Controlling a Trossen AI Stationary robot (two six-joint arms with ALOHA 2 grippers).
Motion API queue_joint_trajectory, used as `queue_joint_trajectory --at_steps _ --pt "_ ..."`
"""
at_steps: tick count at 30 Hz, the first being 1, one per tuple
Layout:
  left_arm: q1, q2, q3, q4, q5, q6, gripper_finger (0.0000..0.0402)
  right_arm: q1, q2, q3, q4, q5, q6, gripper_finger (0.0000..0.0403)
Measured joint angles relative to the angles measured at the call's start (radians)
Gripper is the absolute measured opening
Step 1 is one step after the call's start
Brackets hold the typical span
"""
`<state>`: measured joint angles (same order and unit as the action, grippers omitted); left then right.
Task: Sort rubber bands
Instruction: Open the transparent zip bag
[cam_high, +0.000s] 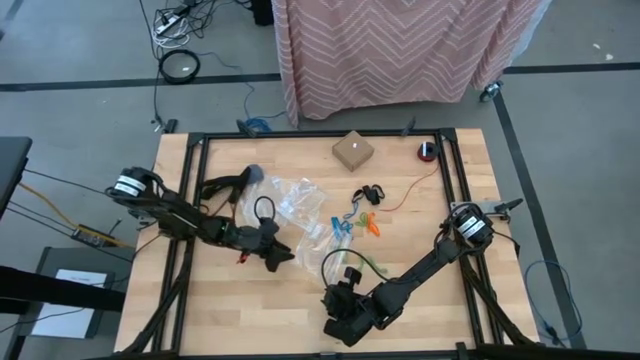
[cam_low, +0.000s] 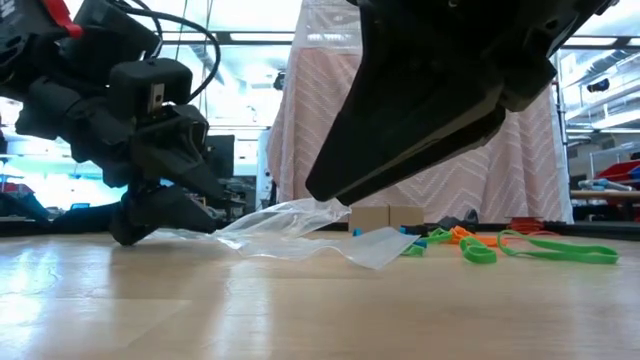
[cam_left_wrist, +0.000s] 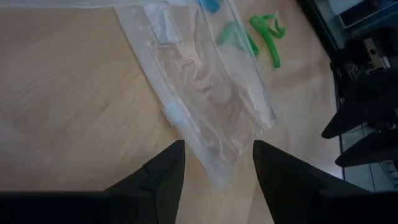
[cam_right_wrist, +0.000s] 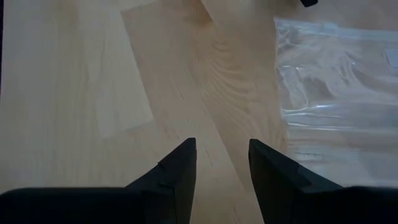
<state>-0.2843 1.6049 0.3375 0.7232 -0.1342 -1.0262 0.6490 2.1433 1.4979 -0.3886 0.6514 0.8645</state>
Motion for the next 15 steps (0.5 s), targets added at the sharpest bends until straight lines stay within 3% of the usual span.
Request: queue_joint_trajectory --at_steps 15 --pt "-0.045 0.020 0.004 -0.025 -0.048 -0.057 0.0199 0.019 0.000 0.000 0.048 0.002 0.006 0.0134"
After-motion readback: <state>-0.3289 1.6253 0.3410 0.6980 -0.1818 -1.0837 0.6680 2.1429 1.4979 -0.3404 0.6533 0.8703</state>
